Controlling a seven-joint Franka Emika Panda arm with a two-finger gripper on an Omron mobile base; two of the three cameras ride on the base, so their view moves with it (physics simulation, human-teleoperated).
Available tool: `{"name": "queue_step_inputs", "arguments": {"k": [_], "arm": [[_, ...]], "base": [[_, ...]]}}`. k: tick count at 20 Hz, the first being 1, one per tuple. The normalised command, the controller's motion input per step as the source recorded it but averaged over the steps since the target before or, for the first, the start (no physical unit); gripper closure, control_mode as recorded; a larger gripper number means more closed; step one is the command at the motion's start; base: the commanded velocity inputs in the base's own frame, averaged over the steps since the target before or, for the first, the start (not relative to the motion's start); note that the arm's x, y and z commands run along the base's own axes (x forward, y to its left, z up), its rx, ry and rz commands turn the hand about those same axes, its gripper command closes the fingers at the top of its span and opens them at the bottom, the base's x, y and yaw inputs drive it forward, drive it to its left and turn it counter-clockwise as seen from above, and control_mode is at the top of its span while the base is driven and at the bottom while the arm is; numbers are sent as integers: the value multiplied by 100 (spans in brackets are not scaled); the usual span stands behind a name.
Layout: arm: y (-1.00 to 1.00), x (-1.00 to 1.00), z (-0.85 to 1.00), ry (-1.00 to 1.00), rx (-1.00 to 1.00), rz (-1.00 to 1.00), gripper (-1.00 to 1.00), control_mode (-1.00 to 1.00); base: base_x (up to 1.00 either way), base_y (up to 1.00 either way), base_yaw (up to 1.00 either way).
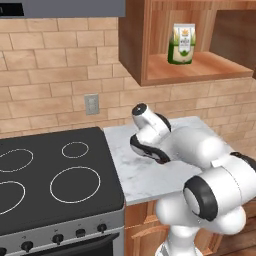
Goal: Pick the egg and butter from the fridge and place them by the bowl for mixing.
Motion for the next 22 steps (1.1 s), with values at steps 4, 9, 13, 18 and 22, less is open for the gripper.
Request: {"name": "queue_step_inputs", "arguments": {"k": [4, 9, 13, 18, 22], "arm": [[17, -100, 100, 0, 10, 1, -100, -100], [0, -100, 100, -9, 13, 9, -100, -100], [0, -100, 100, -14, 12, 10, -100, -100], [-4, -100, 69, -27, 8, 19, -100, -100], [-10, -60, 12, -37, 5, 14, -100, -100]], "base": [[0, 0, 0], [0, 0, 0], [0, 0, 0], [0, 0, 0], [0, 0, 0]]}}
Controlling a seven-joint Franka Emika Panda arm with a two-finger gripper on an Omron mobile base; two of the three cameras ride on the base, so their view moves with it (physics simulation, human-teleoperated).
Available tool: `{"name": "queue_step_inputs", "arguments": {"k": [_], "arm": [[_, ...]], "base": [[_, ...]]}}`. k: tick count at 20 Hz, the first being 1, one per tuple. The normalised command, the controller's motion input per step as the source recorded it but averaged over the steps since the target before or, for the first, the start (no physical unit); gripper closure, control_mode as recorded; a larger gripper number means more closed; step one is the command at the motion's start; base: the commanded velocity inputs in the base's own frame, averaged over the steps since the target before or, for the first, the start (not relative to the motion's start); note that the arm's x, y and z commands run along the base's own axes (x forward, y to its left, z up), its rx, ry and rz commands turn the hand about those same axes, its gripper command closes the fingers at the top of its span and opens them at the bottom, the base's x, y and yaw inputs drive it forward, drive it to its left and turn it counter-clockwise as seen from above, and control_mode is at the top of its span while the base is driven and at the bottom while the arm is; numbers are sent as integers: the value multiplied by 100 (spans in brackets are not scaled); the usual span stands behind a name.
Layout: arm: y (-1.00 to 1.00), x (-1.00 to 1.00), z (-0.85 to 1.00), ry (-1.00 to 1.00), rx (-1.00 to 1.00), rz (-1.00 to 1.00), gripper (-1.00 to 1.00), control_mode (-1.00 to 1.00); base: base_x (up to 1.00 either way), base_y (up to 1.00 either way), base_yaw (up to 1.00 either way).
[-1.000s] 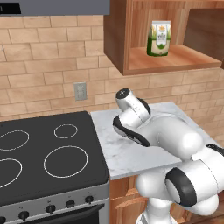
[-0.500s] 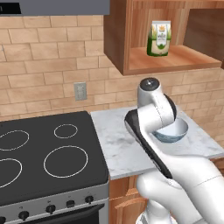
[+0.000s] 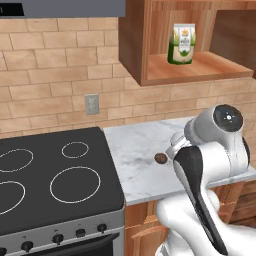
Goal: Pick the egg and butter from the fridge and place them by the bowl for mixing.
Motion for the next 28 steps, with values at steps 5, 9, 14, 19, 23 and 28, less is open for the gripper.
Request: {"name": "queue_step_inputs", "arguments": {"k": [5, 9, 14, 19, 23, 28], "arm": [[5, -23, -6, 2, 1, 9, -100, -100], [0, 0, 0, 0, 0, 0, -100, 100], [0, 0, 0, 0, 0, 0, -100, 100], [0, 0, 0, 0, 0, 0, -100, 100], [0, 0, 0, 0, 0, 0, -100, 100], [0, 0, 0, 0, 0, 0, -100, 100]], "base": [[0, 0, 0], [-53, 0, 81], [-5, 0, 99], [0, 1, 100], [0, 4, 100], [27, 19, 82]]}}
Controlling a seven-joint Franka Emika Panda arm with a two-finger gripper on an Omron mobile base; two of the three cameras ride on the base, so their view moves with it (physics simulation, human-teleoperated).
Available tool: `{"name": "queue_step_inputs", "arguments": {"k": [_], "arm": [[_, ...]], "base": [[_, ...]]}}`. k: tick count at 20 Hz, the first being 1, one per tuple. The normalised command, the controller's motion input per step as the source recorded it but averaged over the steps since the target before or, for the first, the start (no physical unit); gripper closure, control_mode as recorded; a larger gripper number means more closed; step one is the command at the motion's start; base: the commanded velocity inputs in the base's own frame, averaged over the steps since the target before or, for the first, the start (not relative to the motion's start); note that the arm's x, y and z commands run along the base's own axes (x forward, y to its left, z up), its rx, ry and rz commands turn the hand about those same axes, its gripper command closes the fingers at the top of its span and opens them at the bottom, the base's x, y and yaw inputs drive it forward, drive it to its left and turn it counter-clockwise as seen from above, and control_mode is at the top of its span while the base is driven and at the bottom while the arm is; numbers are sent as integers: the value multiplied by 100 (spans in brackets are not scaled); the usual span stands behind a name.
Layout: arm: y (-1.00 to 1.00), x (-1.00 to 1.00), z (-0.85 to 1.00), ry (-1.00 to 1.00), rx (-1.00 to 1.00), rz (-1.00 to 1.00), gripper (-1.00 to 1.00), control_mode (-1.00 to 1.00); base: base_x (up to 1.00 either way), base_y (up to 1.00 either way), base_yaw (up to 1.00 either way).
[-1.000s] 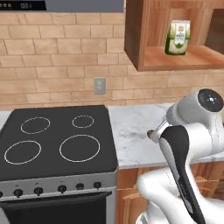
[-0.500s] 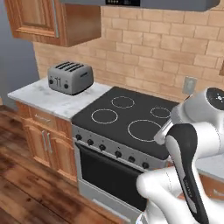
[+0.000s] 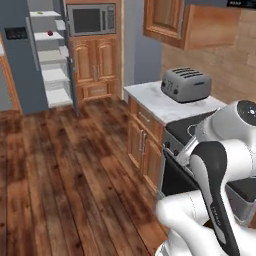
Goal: Pick the egg and butter from the fridge and place them by the bowl for mixing.
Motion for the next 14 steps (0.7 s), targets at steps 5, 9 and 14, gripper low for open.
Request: {"name": "queue_step_inputs", "arguments": {"k": [5, 9, 14], "arm": [[0, 0, 0, 0, 0, 0, -100, 100], [0, 0, 0, 0, 0, 0, -100, 100], [0, 0, 0, 0, 0, 0, -100, 100]], "base": [[96, 24, 42], [100, -4, 7], [100, -13, -3]]}}
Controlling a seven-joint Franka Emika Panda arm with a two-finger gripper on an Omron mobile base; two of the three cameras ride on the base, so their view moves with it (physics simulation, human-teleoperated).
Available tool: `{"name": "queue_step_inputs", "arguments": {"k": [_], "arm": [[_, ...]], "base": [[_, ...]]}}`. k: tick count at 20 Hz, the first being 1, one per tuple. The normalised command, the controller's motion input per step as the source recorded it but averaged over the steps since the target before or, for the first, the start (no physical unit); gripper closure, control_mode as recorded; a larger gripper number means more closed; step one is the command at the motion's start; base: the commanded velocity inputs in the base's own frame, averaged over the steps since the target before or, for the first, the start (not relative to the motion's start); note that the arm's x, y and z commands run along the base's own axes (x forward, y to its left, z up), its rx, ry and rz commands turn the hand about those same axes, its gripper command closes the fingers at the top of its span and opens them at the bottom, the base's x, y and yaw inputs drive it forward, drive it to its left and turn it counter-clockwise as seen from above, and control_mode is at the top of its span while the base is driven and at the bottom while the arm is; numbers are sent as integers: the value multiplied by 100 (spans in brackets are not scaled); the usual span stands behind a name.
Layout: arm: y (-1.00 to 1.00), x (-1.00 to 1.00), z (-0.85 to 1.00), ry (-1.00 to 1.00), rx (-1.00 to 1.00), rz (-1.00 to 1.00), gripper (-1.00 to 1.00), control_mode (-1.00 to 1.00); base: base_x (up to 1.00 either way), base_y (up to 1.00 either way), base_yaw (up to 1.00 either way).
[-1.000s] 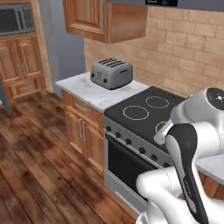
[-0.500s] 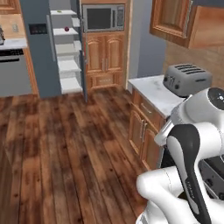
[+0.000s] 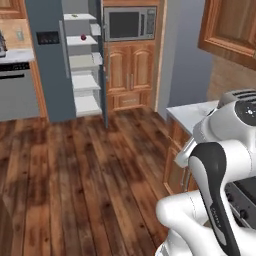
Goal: Pick the egg and butter from the fridge and place them by the bowl for mixing.
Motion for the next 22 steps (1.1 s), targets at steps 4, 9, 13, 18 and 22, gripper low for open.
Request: {"name": "queue_step_inputs", "arguments": {"k": [4, 9, 13, 18, 22], "arm": [[0, 0, 0, 0, 0, 0, -100, 100], [0, 0, 0, 0, 0, 0, -100, 100], [0, 0, 0, 0, 0, 0, -100, 100], [0, 0, 0, 0, 0, 0, -100, 100], [0, 0, 0, 0, 0, 0, -100, 100]], "base": [[100, -7, -3], [100, 6, -15], [100, 17, -22], [100, 63, -27], [100, 91, -14]]}}
